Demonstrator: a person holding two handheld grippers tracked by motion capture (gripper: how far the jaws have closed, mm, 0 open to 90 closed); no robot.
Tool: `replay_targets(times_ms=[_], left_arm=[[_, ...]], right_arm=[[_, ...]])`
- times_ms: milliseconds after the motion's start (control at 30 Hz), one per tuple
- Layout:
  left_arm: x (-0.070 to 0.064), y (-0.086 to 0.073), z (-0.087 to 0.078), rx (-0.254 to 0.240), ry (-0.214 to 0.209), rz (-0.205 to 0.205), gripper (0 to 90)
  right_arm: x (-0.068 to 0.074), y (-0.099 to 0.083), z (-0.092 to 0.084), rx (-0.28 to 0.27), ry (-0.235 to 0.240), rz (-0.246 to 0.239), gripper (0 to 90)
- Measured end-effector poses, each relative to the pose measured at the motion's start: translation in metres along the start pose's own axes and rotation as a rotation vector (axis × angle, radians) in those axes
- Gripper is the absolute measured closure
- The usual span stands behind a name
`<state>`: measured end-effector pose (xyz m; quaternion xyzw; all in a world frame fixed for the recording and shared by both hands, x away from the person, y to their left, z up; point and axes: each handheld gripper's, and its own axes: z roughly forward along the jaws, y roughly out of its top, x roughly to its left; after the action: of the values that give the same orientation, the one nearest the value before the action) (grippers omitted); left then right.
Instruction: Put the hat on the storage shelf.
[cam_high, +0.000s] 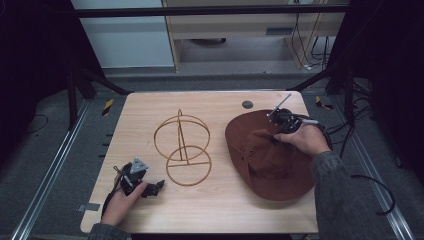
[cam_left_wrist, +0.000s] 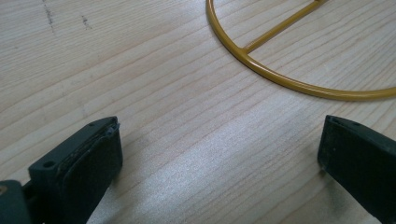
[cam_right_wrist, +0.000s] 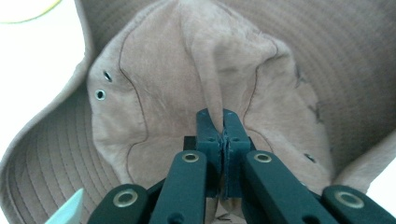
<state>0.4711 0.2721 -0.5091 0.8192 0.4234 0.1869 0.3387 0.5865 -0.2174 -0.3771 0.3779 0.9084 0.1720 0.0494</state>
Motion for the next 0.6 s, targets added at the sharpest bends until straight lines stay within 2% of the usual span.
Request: replay_targets(times_ms=[100, 200, 367, 433, 467, 500, 600], left_arm=[[0.000, 0.000, 0.000, 0.000, 0.000, 0.000, 0.0], [0.000, 0.000, 0.000, 0.000, 0.000, 0.000, 0.0], [0.000, 0.000, 0.000, 0.001, 0.000, 0.000, 0.0], [0.000, 0.000, 0.000, 0.001, 0.000, 0.001, 0.0], [0.000, 0.000, 0.000, 0.001, -0.001, 0.000, 0.0], [0.000, 0.000, 0.000, 0.001, -0.001, 0.000, 0.0], [-0.001, 0.000, -0.001, 0.005, -0.002, 0.004, 0.0]], right_arm=[[0.004, 0.001, -0.018, -0.022, -0.011, -0.007, 88.8], [0.006, 0.001, -0.027, -0.035, -0.013, -0.007, 88.9], [0.015, 0.002, -0.055, -0.095, -0.024, -0.015, 88.8], [0.016, 0.002, -0.060, -0.097, -0.023, -0.019, 88.8], [0.020, 0.005, -0.071, -0.104, -0.030, -0.024, 88.8], [0.020, 0.005, -0.071, -0.104, -0.030, -0.024, 88.8], [0.025, 0.010, -0.089, -0.115, -0.041, -0.028, 88.8]])
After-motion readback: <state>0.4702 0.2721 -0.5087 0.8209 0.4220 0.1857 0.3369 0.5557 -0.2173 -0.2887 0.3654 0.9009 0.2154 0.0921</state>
